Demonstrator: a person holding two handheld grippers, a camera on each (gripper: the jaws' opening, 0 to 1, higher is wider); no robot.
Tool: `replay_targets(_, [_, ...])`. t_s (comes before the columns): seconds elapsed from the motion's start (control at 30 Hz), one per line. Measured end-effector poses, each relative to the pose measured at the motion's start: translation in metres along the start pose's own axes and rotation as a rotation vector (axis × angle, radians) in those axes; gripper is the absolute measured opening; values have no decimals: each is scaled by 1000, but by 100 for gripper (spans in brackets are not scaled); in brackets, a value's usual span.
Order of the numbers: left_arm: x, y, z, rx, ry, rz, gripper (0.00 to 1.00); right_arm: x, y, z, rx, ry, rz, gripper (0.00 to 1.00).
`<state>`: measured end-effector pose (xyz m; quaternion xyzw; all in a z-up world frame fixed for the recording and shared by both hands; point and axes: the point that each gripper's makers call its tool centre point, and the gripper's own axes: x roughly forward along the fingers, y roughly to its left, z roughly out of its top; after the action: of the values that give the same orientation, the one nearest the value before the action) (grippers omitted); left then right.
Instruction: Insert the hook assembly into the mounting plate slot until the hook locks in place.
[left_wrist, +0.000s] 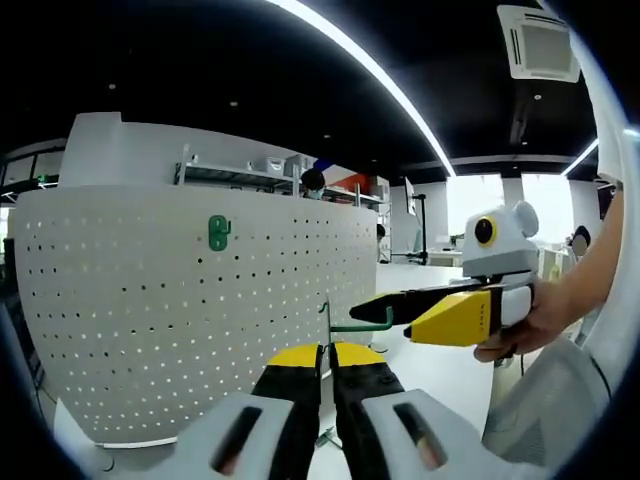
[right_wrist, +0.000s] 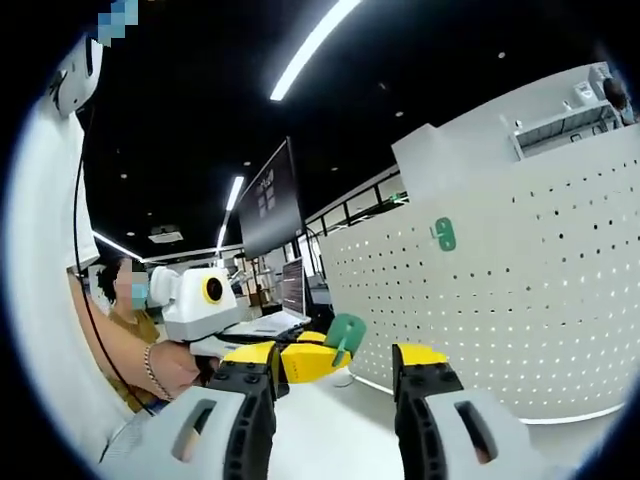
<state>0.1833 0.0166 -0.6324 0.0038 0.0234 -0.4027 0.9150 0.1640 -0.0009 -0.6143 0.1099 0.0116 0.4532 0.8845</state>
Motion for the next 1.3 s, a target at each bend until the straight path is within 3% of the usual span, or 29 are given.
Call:
replay_targets(0.7, [2, -3, -2, 4, 6, -1, 3, 7, 1, 3, 29, -16, 4, 17])
replay_targets(1.3, [2, -6, -1, 9, 6, 0, 3, 14, 0, 3, 38, -19, 8, 7])
